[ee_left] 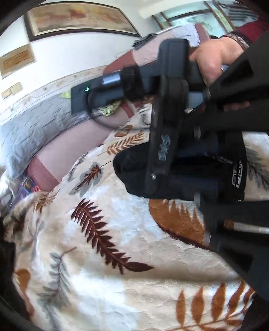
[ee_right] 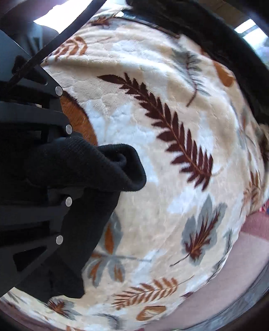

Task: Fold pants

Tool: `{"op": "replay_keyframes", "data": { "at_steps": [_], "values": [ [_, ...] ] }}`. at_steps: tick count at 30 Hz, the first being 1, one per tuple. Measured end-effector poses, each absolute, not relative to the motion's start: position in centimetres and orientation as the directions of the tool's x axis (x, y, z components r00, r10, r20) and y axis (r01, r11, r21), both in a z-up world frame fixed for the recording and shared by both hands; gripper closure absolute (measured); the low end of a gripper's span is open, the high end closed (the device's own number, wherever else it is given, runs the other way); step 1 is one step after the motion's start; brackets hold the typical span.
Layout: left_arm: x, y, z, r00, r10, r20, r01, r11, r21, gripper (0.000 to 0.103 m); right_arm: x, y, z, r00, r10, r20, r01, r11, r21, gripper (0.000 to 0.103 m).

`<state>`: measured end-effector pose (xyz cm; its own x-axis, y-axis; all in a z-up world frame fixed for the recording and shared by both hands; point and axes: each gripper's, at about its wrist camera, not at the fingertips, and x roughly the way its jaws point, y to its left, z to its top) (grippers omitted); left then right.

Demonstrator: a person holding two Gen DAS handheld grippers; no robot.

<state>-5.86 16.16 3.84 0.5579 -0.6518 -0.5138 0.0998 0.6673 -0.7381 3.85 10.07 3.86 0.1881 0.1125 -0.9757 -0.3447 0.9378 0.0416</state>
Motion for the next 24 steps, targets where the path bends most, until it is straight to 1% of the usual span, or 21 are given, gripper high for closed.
{"op": "replay_keyframes", "data": {
  "at_steps": [1, 2, 5, 7, 8, 9, 10, 11, 12, 13, 16, 19, 20, 21, 22, 24],
  "values": [
    [-6.1, 15.8, 4.2, 0.577, -0.624, -0.527, 0.103, 0.696, -0.711, 0.028, 3.7, 9.0, 4.3, 0.196, 0.151, -0.969, -0.324, 0.943, 0.081, 0.080],
    [-6.5, 15.4, 4.5, 0.596, -0.599, -0.535, 0.108, 0.720, -0.686, 0.023, 3.5, 8.3, 4.8, 0.203, 0.171, -0.964, -0.309, 0.945, 0.103, 0.080],
    [-7.9, 13.0, 6.0, 0.623, -0.555, -0.552, 0.192, 0.792, -0.580, 0.018, 2.6, 5.9, 6.2, 0.237, 0.224, -0.945, -0.282, 0.947, 0.153, 0.080],
    [-9.5, 10.3, 6.8, 0.657, -0.475, -0.586, 0.238, 0.868, -0.436, 0.012, 2.2, 4.5, 7.1, 0.254, 0.267, -0.930, -0.275, 0.941, 0.196, 0.080],
    [-9.6, 9.2, 6.8, 0.664, -0.455, -0.593, 0.264, 0.885, -0.384, 0.012, 1.8, 3.9, 7.6, 0.264, 0.285, -0.922, -0.276, 0.938, 0.211, 0.080],
    [-10.2, 7.5, 6.8, 0.658, -0.451, -0.603, 0.303, 0.892, -0.336, 0.012, 1.6, 3.6, 8.1, 0.274, 0.297, -0.915, -0.274, 0.936, 0.222, 0.080],
    [-10.5, 6.4, 6.6, 0.648, -0.442, -0.621, 0.321, 0.897, -0.304, 0.016, 1.4, 3.2, 8.6, 0.283, 0.305, -0.909, -0.270, 0.935, 0.230, 0.080],
    [-10.6, 5.2, 6.3, 0.630, -0.422, -0.652, 0.327, 0.906, -0.270, 0.028, 1.1, 2.7, 9.1, 0.294, 0.317, -0.902, -0.268, 0.933, 0.241, 0.080],
    [-10.1, 3.6, 5.9, 0.601, -0.393, -0.697, 0.334, 0.915, -0.228, 0.066, 0.8, 1.8, 9.8, 0.307, 0.336, -0.890, -0.269, 0.928, 0.258, 0.080],
    [-9.8, 2.6, 5.6, 0.579, -0.383, -0.720, 0.342, 0.915, -0.212, 0.077, 0.4, 1.3, 10.2, 0.315, 0.348, -0.883, -0.270, 0.925, 0.268, 0.080],
    [-9.6, 0.2, 6.4, 0.528, -0.464, -0.711, 0.385, 0.877, -0.287, 0.079, -0.6, -1.3, 11.7, 0.341, 0.369, -0.865, -0.268, 0.920, 0.287, 0.080],
    [-10.3, -3.7, 8.2, 0.530, -0.497, -0.687, 0.446, 0.853, -0.273, 0.079, -1.7, -5.6, 12.7, 0.375, 0.368, -0.851, -0.244, 0.925, 0.292, 0.081],
    [-10.5, -5.0, 8.4, 0.522, -0.507, -0.686, 0.469, 0.842, -0.266, 0.077, -1.9, -7.2, 12.9, 0.384, 0.369, -0.846, -0.229, 0.926, 0.300, 0.081],
    [-10.7, -6.7, 8.6, 0.501, -0.529, -0.685, 0.502, 0.822, -0.269, 0.072, -2.1, -9.0, 13.0, 0.393, 0.369, -0.842, -0.209, 0.928, 0.309, 0.081],
    [-10.7, -7.8, 8.5, 0.482, -0.546, -0.685, 0.522, 0.807, -0.276, 0.061, -2.2, -10.8, 12.9, 0.398, 0.366, -0.841, -0.188, 0.930, 0.316, 0.081],
    [-11.0, -9.9, 8.4, 0.435, -0.579, -0.689, 0.557, 0.775, -0.299, 0.049, -2.4, -14.3, 12.0, 0.395, 0.357, -0.847, -0.138, 0.934, 0.330, 0.081]
  ]
}}
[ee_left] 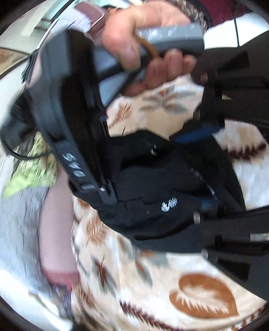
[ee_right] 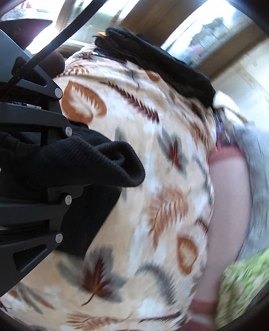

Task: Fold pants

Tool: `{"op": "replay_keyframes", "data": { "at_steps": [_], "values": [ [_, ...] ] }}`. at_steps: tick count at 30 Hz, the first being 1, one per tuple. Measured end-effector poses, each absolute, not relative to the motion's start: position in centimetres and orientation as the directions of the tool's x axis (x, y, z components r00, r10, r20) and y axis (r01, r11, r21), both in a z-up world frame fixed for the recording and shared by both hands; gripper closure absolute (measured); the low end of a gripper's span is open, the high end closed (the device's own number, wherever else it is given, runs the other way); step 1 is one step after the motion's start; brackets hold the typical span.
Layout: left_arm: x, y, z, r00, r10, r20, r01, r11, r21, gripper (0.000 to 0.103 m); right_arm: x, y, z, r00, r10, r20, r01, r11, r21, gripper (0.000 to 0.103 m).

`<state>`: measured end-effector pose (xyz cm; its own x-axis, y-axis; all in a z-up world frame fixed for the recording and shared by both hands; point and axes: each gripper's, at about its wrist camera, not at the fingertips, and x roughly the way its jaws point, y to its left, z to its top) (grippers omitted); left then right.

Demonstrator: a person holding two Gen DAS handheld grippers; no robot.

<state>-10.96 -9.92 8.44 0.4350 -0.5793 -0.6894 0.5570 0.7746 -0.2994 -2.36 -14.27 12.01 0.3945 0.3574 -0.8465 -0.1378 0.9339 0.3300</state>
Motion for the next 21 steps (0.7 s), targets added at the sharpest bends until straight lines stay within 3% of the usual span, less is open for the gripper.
{"op": "replay_keyframes", "data": {
  "at_steps": [3, 4, 5, 8, 11, 15, 18, 21],
  "values": [
    [-11.4, -10.8, 8.1, 0.358, -0.636, -0.684, 0.581, 0.725, -0.370, 0.045, -2.9, -18.3, 9.4, 0.361, 0.365, -0.858, -0.085, 0.929, 0.360, 0.078],
    [-11.7, -10.8, 7.9, 0.322, -0.660, -0.679, 0.586, 0.702, -0.404, 0.041, -3.2, -19.2, 8.3, 0.351, 0.353, -0.867, -0.080, 0.934, 0.348, 0.072],
    [-11.8, -10.6, 7.8, 0.295, -0.675, -0.677, 0.586, 0.687, -0.430, 0.039, -3.3, -19.9, 7.4, 0.351, 0.318, -0.881, -0.071, 0.947, 0.314, 0.058],
    [-12.6, -9.2, 7.8, 0.280, -0.670, -0.687, 0.574, 0.691, -0.440, 0.038, -3.7, -22.6, 5.4, 0.369, 0.203, -0.907, 0.012, 0.975, 0.224, 0.045],
    [-12.3, -6.6, 8.4, 0.312, -0.667, -0.677, 0.536, 0.711, -0.454, 0.035, -4.9, -26.0, 5.5, 0.415, 0.278, -0.866, 0.069, 0.940, 0.335, 0.041],
    [-9.4, -5.0, 8.5, 0.362, -0.646, -0.672, 0.442, 0.754, -0.486, 0.032, -7.6, -28.8, 8.2, 0.560, 0.201, -0.804, 0.143, 0.932, 0.332, 0.040],
    [-6.8, -6.3, 7.1, 0.382, -0.580, -0.720, 0.403, 0.806, -0.435, 0.032, -10.1, -29.2, 9.4, 0.640, 0.388, -0.664, 0.067, 0.832, 0.551, 0.040],
    [-5.9, -7.3, 4.2, 0.350, -0.538, -0.767, 0.389, 0.828, -0.404, 0.032, -11.0, -28.1, 7.5, 0.611, 0.538, -0.580, 0.037, 0.713, 0.701, 0.040]
  ]
}}
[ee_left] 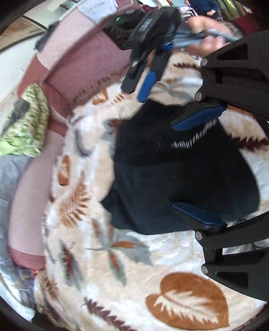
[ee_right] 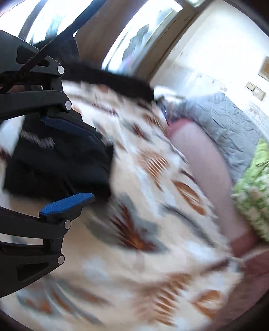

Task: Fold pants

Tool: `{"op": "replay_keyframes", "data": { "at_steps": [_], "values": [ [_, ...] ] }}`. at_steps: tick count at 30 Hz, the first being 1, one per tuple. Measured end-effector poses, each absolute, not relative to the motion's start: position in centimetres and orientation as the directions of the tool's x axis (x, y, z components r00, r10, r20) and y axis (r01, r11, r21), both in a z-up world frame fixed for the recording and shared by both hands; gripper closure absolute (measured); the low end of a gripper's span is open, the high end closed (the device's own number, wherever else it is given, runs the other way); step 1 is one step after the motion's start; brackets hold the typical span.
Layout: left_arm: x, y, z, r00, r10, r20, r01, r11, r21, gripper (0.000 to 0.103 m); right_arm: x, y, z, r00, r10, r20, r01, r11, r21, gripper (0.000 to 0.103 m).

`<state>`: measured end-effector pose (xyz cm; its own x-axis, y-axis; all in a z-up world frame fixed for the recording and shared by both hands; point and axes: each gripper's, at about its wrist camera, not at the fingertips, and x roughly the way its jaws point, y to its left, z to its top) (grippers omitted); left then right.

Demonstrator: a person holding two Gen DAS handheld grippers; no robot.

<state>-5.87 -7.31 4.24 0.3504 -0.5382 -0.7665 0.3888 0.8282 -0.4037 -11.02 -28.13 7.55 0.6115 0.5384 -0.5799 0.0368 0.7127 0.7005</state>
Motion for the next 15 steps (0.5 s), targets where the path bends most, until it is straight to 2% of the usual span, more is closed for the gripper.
{"op": "replay_keyframes", "data": {
  "at_steps": [2, 4, 7, 8, 11, 15],
  "values": [
    [-5.8, -8.0, 2.9, 0.325, -0.513, -0.795, 0.389, 0.838, -0.382, 0.032, -11.6, -27.4, 5.1, 0.582, 0.584, -0.566, 0.069, 0.658, 0.750, 0.044],
    [-6.6, -8.5, 3.5, 0.336, -0.496, -0.801, 0.437, 0.835, -0.334, 0.032, -12.4, -27.2, 2.8, 0.561, 0.562, -0.608, 0.140, 0.659, 0.739, 0.047],
    [-7.4, -7.8, 5.6, 0.332, -0.554, -0.764, 0.478, 0.797, -0.370, 0.031, -13.5, -28.2, 2.3, 0.555, 0.416, -0.721, 0.236, 0.752, 0.616, 0.047],
    [-7.4, -7.5, 6.0, 0.339, -0.573, -0.746, 0.482, 0.787, -0.386, 0.031, -13.9, -28.6, 2.9, 0.566, 0.394, -0.724, 0.239, 0.762, 0.602, 0.045],
    [-7.4, -6.9, 6.1, 0.344, -0.603, -0.720, 0.477, 0.773, -0.419, 0.027, -15.1, -29.5, 5.3, 0.656, 0.408, -0.634, 0.199, 0.717, 0.668, 0.045],
    [-7.2, -8.0, 3.3, 0.323, -0.541, -0.777, 0.460, 0.807, -0.371, 0.027, -15.5, -28.6, 6.9, 0.692, 0.464, -0.553, 0.106, 0.692, 0.714, 0.042]
  ]
}}
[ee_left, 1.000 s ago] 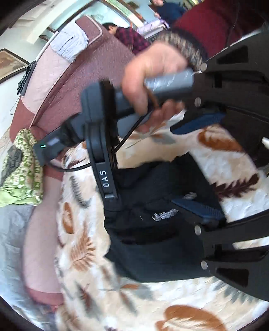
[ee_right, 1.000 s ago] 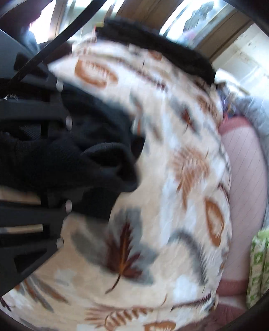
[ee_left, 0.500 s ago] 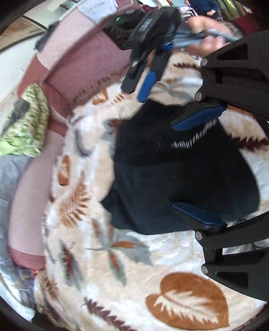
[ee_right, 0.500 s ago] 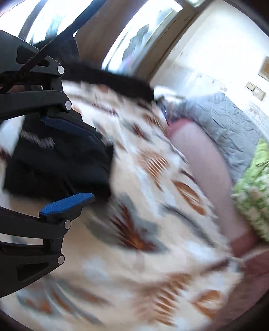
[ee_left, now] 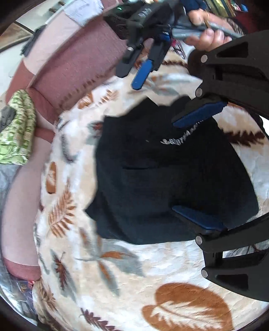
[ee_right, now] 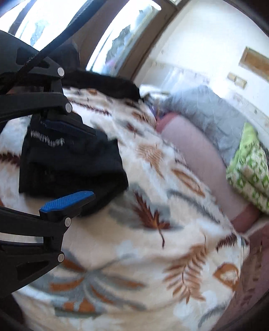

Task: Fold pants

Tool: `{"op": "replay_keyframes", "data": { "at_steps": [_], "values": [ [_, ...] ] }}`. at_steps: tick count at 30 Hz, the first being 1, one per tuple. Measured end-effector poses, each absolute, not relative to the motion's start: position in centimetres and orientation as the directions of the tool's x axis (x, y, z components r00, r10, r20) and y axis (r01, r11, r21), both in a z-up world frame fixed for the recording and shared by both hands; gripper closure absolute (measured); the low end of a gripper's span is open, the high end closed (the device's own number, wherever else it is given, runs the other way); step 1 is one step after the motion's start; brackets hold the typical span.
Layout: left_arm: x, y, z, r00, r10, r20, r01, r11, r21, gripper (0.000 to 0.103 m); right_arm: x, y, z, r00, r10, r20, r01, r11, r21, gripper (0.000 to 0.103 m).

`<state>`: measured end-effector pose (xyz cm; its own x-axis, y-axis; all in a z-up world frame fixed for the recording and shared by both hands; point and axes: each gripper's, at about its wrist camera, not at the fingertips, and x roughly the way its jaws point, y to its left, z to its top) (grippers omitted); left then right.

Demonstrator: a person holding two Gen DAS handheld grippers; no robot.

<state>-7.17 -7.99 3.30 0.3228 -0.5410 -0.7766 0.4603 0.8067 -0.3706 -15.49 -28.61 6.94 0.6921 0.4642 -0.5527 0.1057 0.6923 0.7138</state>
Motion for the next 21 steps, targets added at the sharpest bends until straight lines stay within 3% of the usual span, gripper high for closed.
{"op": "replay_keyframes", "data": {
  "at_steps": [3, 6, 8, 12, 16, 21],
  "values": [
    [-8.4, -7.8, 4.2, 0.348, -0.554, -0.756, 0.503, 0.791, -0.348, 0.027, -14.5, -27.2, 4.4, 0.634, 0.500, -0.590, 0.137, 0.678, 0.722, 0.040],
    [-8.4, -6.3, 4.8, 0.332, -0.616, -0.715, 0.500, 0.757, -0.420, 0.025, -13.9, -25.9, 0.3, 0.541, 0.559, -0.629, 0.190, 0.647, 0.738, 0.040],
    [-8.0, -5.0, 4.7, 0.340, -0.631, -0.697, 0.467, 0.757, -0.457, 0.024, -14.1, -26.0, 0.9, 0.567, 0.551, -0.612, 0.173, 0.648, 0.742, 0.038],
    [-7.8, -2.5, 3.7, 0.406, -0.609, -0.681, 0.379, 0.790, -0.481, 0.024, -15.8, -28.7, 4.0, 0.686, 0.546, -0.481, 0.105, 0.579, 0.808, 0.038],
    [-8.1, -1.2, 2.4, 0.438, -0.595, -0.674, 0.345, 0.804, -0.485, 0.024, -16.8, -32.1, 6.0, 0.770, 0.441, -0.460, 0.132, 0.595, 0.793, 0.038],
    [-8.0, -1.6, 1.5, 0.413, -0.606, -0.680, 0.355, 0.794, -0.493, 0.024, -15.5, -33.3, 4.9, 0.775, 0.431, -0.463, 0.177, 0.555, 0.813, 0.038]
  ]
}}
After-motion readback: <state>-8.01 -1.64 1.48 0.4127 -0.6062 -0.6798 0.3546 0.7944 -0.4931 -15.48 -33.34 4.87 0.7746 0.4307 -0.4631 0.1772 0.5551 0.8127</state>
